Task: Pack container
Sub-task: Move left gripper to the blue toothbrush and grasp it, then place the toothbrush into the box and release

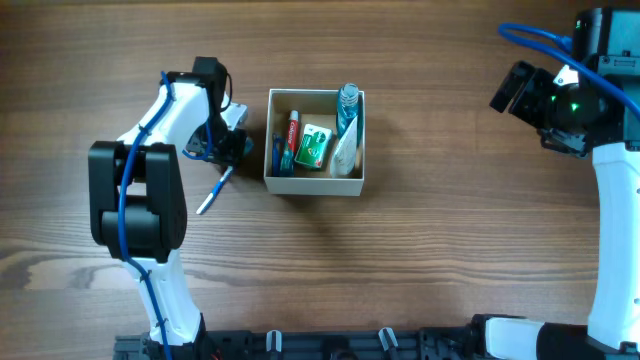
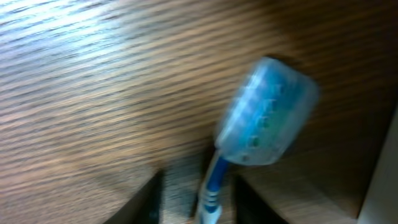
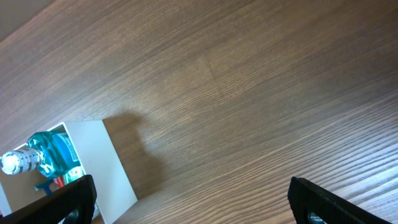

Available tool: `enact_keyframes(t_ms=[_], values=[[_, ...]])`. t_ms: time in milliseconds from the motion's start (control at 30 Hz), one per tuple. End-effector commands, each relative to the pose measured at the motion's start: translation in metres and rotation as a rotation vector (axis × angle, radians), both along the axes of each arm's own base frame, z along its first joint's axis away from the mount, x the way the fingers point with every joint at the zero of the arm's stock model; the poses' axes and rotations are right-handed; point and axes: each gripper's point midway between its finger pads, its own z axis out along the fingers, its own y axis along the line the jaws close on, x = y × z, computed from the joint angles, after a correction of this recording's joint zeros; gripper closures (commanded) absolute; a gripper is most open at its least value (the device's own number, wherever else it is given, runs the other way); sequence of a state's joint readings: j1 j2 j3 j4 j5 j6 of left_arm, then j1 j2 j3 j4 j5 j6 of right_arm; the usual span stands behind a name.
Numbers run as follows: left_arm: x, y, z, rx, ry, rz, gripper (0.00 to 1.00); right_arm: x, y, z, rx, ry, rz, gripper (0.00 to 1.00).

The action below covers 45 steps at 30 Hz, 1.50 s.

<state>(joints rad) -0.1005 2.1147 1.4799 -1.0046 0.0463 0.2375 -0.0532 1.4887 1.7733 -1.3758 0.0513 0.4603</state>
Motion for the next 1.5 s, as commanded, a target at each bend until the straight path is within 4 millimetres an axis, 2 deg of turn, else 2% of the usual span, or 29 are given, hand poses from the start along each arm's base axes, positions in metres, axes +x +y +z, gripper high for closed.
enact_keyframes(t_ms=[0, 67, 233, 333, 433, 567, 667, 833, 900, 967, 1000, 1100, 1200, 1267, 1467], values=[[-0.013, -0.006, -0.015, -0.003, 0.056, 0.031, 0.75, 0.003, 0.000, 0.000, 0.013, -0.002, -0.011, 0.00], [-0.012, -0.004, -0.015, 0.000, 0.057, 0.068, 0.78, 0.003, 0.000, 0.000, 0.013, -0.002, -0.011, 0.00], [-0.011, 0.007, -0.014, 0.009, 0.060, 0.192, 0.96, 0.003, 0.000, 0.000, 0.013, -0.002, -0.011, 0.00], [-0.010, 0.014, -0.012, 0.010, 0.057, 0.246, 0.96, 0.003, 0.000, 0.000, 0.013, -0.002, -0.011, 0.00], [-0.009, 0.022, 0.000, 0.009, 0.045, 0.289, 0.96, 0.003, 0.000, 0.000, 0.013, -0.002, -0.011, 0.00], [-0.002, 0.020, 0.039, -0.005, -0.026, 0.311, 0.96, 0.003, 0.000, 0.000, 0.013, -0.002, -0.011, 0.00], [0.005, 0.004, 0.092, -0.066, -0.117, 0.291, 0.96, 0.003, 0.000, 0.000, 0.013, -0.002, -0.011, 0.00], [0.007, -0.036, 0.174, -0.161, -0.333, 0.237, 0.96, 0.003, 0.000, 0.000, 0.013, -0.002, -0.011, 0.00], [0.006, -0.055, 0.199, -0.197, -0.416, 0.191, 0.96, 0.003, 0.000, 0.000, 0.013, -0.002, -0.011, 0.00], [0.006, -0.076, 0.214, -0.235, -0.472, 0.166, 0.96, 0.003, 0.000, 0.000, 0.013, -0.002, -0.011, 0.00], [0.009, -0.098, 0.221, -0.268, -0.508, 0.134, 0.96, 0.003, 0.000, 0.000, 0.013, -0.002, -0.011, 0.00], [0.019, -0.130, 0.215, -0.303, -0.547, 0.067, 0.96, 0.003, 0.000, 0.000, 0.013, -0.002, -0.011, 0.00], [0.029, -0.148, 0.201, -0.306, -0.553, 0.018, 0.96, 0.003, 0.000, 0.000, 0.013, -0.002, -0.011, 0.00], [0.035, -0.158, 0.184, -0.299, -0.535, -0.007, 0.96, 0.003, 0.000, 0.000, 0.013, -0.002, -0.011, 0.00], [0.030, -0.162, 0.124, -0.238, -0.381, -0.008, 0.96, 0.003, 0.000, 0.000, 0.013, -0.002, -0.011, 0.00]])
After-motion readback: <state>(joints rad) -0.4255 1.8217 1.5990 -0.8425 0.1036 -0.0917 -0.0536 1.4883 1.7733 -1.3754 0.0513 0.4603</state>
